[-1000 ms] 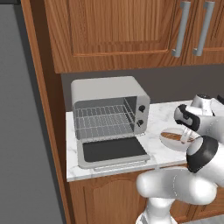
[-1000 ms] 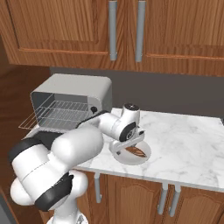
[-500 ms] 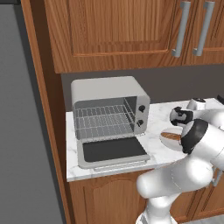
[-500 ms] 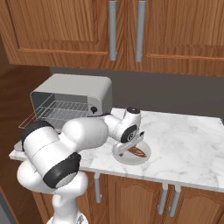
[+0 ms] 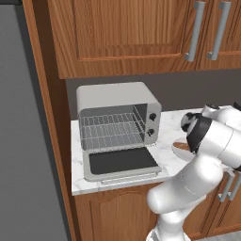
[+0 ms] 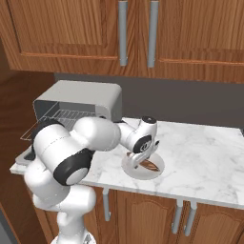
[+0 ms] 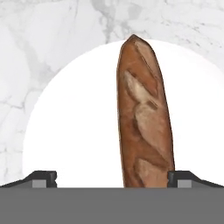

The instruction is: Pull the toaster oven rack outwards. Pick up the baguette from the plate and place it on the toaster oven rack. Close the toaster oven door fully and set the temperature to the lowest setting.

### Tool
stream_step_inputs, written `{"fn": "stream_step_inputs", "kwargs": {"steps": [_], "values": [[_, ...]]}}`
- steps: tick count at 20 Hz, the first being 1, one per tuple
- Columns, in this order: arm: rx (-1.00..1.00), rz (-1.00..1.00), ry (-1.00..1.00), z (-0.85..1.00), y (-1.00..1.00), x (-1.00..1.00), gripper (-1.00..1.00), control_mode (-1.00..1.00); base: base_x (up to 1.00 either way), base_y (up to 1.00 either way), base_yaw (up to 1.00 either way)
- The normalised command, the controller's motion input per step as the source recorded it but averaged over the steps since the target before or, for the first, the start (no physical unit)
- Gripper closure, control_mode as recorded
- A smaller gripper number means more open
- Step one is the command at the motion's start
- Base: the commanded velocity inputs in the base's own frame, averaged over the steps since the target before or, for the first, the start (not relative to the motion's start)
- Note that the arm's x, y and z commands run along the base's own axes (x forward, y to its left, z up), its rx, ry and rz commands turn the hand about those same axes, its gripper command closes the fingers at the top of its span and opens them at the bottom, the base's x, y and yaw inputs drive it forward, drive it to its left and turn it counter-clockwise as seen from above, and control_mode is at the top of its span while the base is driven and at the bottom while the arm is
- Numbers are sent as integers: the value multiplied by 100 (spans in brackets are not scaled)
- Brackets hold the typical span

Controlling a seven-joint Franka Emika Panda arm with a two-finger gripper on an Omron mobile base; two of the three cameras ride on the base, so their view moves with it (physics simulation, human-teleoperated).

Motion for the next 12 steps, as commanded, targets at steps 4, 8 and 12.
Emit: {"fn": "stream_step_inputs", "kwargs": {"steps": [4,8,12], "values": [[0,6,-5,-1,-16,6,-100,-100,0,0,0],[0,6,-1,-18,-11,2,-100,-100,0,0,0],[0,7,0,-33,0,13,-100,-100,0,0,0]]}}
